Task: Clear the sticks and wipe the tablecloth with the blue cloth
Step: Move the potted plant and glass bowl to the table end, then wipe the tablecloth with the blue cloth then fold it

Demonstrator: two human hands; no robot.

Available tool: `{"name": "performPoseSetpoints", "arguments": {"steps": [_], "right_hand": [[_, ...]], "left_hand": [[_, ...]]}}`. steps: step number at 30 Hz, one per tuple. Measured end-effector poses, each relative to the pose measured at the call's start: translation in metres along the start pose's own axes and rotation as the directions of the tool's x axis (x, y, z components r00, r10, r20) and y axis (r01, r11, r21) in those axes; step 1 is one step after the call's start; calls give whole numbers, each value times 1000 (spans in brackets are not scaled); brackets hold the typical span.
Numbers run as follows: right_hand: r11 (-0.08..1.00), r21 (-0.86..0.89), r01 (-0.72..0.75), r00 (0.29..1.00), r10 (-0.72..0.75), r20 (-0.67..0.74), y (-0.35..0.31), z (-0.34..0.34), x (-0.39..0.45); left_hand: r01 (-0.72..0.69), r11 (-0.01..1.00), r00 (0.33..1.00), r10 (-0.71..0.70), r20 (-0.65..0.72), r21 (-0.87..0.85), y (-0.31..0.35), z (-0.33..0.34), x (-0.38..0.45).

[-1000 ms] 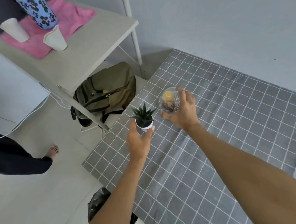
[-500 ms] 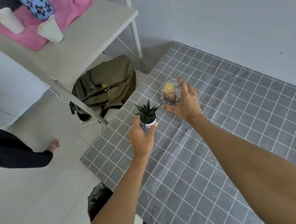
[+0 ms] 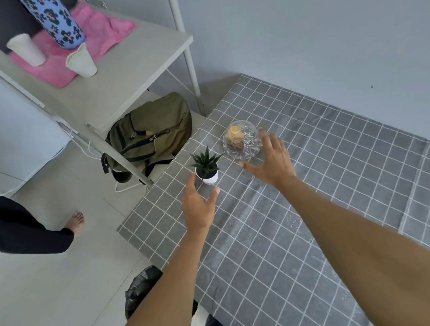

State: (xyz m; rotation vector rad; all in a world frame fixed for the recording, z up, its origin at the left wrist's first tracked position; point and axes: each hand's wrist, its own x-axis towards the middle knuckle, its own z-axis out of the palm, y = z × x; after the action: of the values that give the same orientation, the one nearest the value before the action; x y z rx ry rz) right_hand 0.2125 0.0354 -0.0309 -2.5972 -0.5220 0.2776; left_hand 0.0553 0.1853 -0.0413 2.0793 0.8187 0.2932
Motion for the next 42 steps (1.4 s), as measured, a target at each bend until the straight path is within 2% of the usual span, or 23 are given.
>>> {"name": "performPoseSetpoints", "arguments": {"steps": [2,5,8,12,17,25,31,38,42], "right_hand": [[999,-41,-23,1000,22,-13,3,-8,-19],[992,-90,-93,995,91,-28,8,-19,-54],[980,-104,-170,985,171,-2,15,-32,-95],[961,-141,-238,969,244,30,30,-48,-144],[927,-156,-341,937,349,22,56,-68,-192],[851,-121,-511,859,503,-90,93,-98,-262],[744,-26,-667,738,656,-156,116,-104,-324],[574,21,-819,560,806,-191,138,-98,-409],[499,39,-865,481,850,-214,151,-91,-452]], "left_hand": [[22,995,998,-27,50,97,5,-3,-13],[-17,958,985,-34,172,288,12,-8,-40],[-133,874,950,-22,312,467,17,-10,-64],[-295,789,888,18,460,540,37,-6,-83],[-459,712,826,121,551,532,75,15,-93],[-671,600,680,264,684,435,130,61,-118],[-799,506,512,289,809,325,139,91,-159],[-890,407,334,278,901,204,143,117,-212],[-919,365,259,268,928,151,141,132,-243]]}}
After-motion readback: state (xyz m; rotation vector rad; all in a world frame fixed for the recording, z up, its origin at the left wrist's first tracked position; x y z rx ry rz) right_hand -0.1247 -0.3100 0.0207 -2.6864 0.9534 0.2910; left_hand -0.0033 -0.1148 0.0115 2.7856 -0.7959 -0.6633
